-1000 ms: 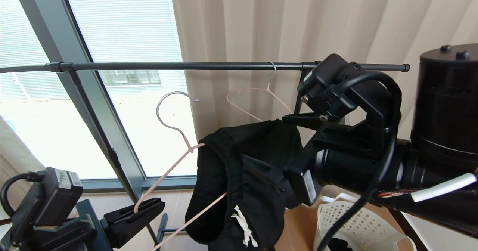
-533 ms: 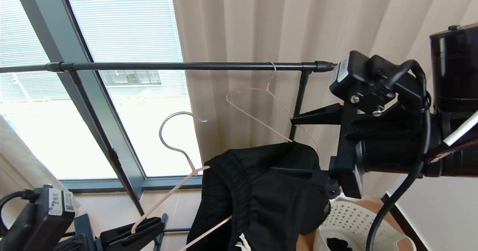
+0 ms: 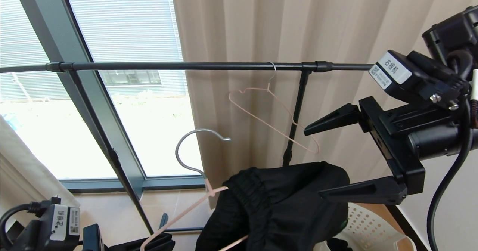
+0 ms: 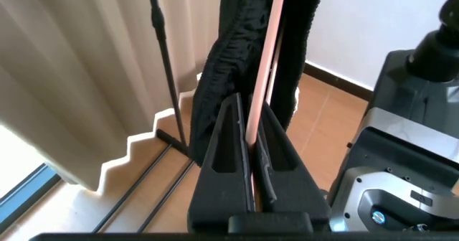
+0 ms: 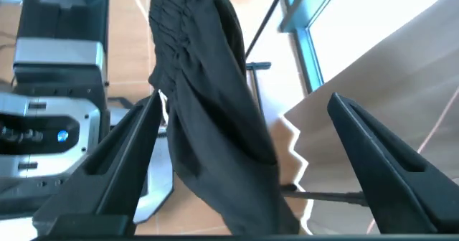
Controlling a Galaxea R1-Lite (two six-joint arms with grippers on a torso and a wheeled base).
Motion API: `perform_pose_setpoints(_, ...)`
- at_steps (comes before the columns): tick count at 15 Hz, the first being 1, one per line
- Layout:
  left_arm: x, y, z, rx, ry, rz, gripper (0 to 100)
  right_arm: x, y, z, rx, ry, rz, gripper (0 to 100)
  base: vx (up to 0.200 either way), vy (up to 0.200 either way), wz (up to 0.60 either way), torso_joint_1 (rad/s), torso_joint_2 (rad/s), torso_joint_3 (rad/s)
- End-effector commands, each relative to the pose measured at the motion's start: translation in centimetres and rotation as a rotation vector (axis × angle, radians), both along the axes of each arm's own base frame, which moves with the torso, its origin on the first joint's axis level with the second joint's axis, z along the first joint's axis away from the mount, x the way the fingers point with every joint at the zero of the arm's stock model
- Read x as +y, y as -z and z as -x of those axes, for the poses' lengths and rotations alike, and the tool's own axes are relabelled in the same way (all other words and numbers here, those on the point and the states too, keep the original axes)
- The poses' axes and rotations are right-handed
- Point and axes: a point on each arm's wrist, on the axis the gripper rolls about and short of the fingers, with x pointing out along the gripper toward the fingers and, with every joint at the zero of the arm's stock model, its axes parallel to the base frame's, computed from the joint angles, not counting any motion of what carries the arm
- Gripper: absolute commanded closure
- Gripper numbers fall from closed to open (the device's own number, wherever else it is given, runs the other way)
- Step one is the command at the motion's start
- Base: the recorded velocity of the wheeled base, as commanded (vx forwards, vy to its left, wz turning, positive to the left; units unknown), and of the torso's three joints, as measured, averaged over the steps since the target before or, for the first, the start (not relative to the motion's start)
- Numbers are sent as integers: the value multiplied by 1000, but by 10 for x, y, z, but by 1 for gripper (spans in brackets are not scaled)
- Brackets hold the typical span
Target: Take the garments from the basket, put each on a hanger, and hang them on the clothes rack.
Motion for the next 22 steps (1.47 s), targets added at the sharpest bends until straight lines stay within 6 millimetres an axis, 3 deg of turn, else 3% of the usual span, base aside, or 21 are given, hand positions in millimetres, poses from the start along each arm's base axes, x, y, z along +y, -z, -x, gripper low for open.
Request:
perform_pose_setpoints(1,-4,0,3,-3,41,-4,100,4,8,-11,22,-34,19,0,0,0,0,0,0,0)
perform_pose_setpoints(11,-8,-1,3,-4,68,-5,100,13,27,-14,113,-110,14,0,0,0,0,0,0,0)
perform_pose_setpoints(16,-8,-2,3,-6,64,-2,100,36,44,-24,155,-156,45,0,0,0,0,0,0,0)
perform_pose_setpoints(22,-8,-1,4,-6,64,-2,100,58,45,-27,160,-195,51,0,0,0,0,0,0,0)
